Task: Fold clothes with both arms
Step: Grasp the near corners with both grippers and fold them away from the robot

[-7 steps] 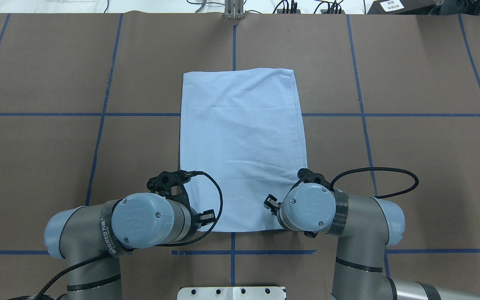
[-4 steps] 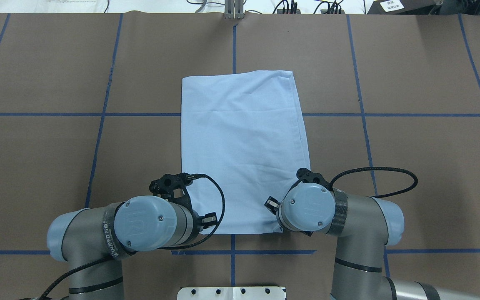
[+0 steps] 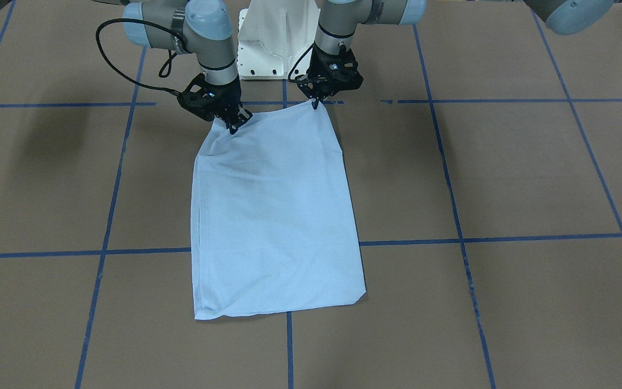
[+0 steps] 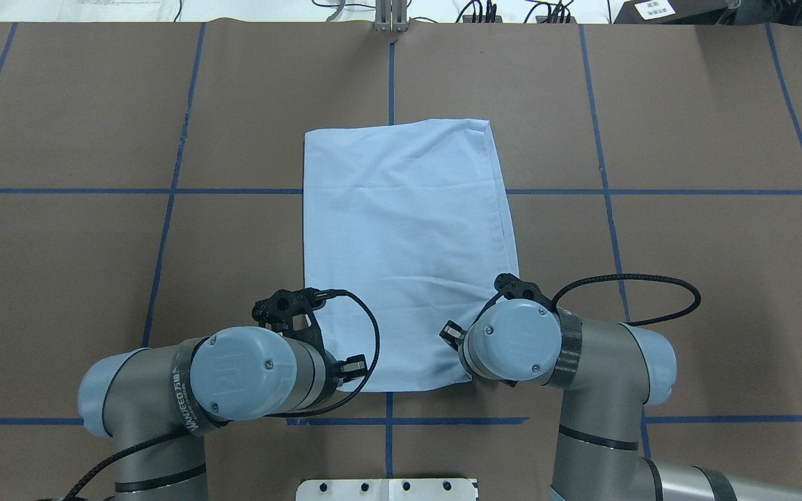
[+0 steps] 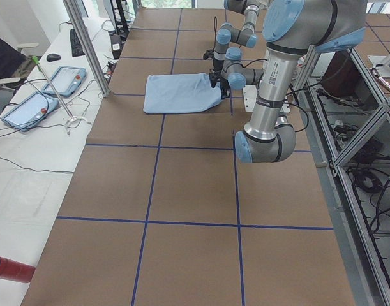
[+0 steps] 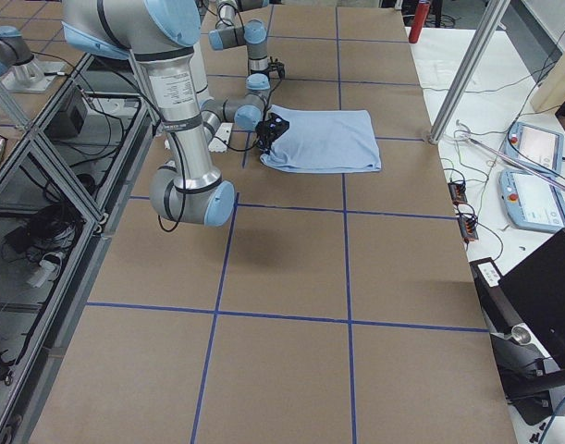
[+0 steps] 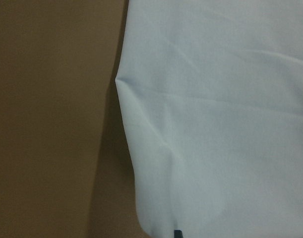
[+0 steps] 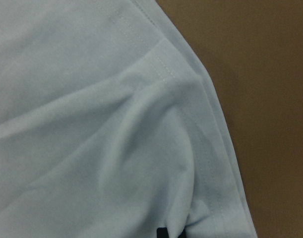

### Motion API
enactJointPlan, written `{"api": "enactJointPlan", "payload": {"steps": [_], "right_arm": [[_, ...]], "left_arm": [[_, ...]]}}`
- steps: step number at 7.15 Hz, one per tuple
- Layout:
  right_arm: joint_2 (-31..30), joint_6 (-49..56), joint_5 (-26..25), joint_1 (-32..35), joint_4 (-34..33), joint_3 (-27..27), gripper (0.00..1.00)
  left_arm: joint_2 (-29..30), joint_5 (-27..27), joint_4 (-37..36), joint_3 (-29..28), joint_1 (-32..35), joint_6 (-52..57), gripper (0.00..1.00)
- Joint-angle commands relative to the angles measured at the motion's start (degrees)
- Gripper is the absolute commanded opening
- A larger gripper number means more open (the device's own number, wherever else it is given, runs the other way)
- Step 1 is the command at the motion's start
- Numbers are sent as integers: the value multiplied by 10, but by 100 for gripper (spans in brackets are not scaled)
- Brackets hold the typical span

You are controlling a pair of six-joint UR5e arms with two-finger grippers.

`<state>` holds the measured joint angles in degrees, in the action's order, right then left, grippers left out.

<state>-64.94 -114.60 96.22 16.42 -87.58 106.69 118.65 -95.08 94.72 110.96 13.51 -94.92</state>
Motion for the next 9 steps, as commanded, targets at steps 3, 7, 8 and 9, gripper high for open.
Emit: {"api": "enactJointPlan", "payload": {"steps": [3,7,8,9], "right_arm": [[-24,3,1,-30,1,77,0],[-49,9,-4,-82,1,130,0],[-48,30,-12,-58,11,126,0],[-48,44,-13,-30,54,109,0]], "left_arm": [[-23,3,-1,56,-38,-1,0],[-55,-1,-75,174,-73,-1,0],[-37,5,-67,151,-59,5,0],[2,4,-40,104,-15,1,0]]}}
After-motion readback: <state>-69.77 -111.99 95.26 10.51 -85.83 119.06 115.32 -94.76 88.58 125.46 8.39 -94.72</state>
